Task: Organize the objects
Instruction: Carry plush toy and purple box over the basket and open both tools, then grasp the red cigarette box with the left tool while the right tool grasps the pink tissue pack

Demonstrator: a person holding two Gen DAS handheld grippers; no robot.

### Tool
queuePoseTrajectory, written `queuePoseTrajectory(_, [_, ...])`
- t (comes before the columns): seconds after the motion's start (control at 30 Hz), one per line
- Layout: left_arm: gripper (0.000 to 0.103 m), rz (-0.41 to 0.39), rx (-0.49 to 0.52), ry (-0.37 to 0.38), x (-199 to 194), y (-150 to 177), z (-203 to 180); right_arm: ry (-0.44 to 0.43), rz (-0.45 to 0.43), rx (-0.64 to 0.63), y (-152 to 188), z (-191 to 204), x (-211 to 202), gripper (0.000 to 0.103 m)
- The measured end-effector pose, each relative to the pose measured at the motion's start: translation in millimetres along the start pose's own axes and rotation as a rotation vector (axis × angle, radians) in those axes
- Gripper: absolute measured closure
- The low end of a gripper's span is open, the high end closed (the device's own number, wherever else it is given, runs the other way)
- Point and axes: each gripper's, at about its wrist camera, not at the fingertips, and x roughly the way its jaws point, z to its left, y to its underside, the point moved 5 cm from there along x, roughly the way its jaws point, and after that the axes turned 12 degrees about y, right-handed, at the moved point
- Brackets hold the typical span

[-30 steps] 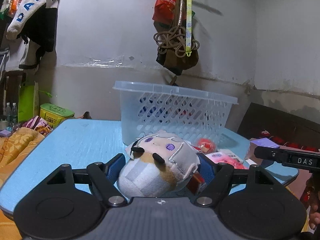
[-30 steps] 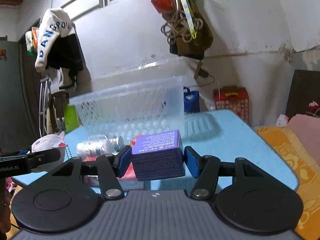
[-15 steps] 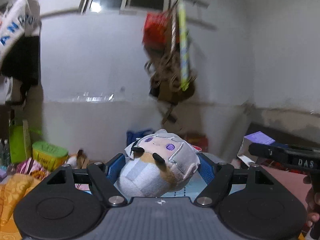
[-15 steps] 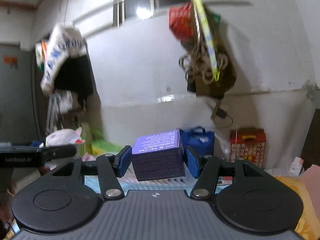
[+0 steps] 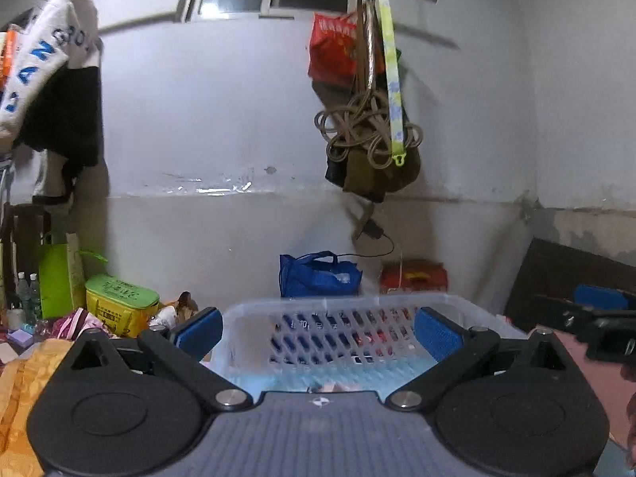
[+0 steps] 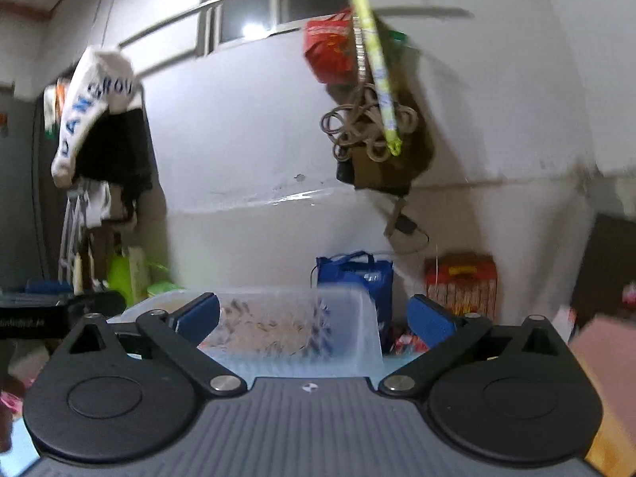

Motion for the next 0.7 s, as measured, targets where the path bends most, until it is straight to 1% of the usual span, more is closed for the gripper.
queuePoseTrajectory(0.07, [0.000,-0.009,-0.050,0.019,-26.9,29.4,-3.8,-0.012,0.003,0.056,32.3,-11.4,-23.1,0.000])
queuePoseTrajectory(0.13, [0.000,0.009,-0.083,0.052,-45.8,65.4,-10.9,0.025,0.018,0.091,58.7,-16.0,-36.3,0.000])
queuePoseTrajectory(0.17, [0.000,0.017,-0.084,0.052,-52.3,80.3,-14.0,0.037,0.031,0.092,72.5,-16.2,-42.1,0.000])
queuePoseTrajectory(0.23, [0.000,0.029,-0.040,0.028,-63.9,110.8,-24.3,0.051,0.040,0.115,97.0,-16.5,-54.8,0.000])
queuePoseTrajectory(0.3, [0.000,0.005,0.005,-0.013,-74.4,127.4,-30.4,0.044,0.037,0.149,112.3,-16.7,-66.9,0.000])
queuePoseTrajectory(0.33, [0.000,-0.007,0.016,-0.025,-78.9,132.1,-32.5,0.038,0.034,0.167,116.2,-16.6,-70.9,0.000])
queuePoseTrajectory(0.4, [0.000,-0.035,0.001,-0.008,-87.1,137.3,-33.3,0.039,0.016,0.199,121.3,-16.9,-76.3,0.000])
queuePoseTrajectory(0.5, [0.000,-0.053,-0.019,0.003,-93.9,139.6,-30.8,0.054,-0.016,0.152,119.3,-11.5,-80.6,0.000])
queuePoseTrajectory(0.57, [0.000,-0.045,-0.021,0.001,-90.8,142.0,-30.8,0.063,-0.034,0.104,117.9,-5.7,-83.0,0.000])
queuePoseTrajectory(0.7, [0.000,0.007,-0.009,0.048,-83.0,154.2,-43.5,0.069,-0.030,0.027,124.9,2.5,-82.1,0.000])
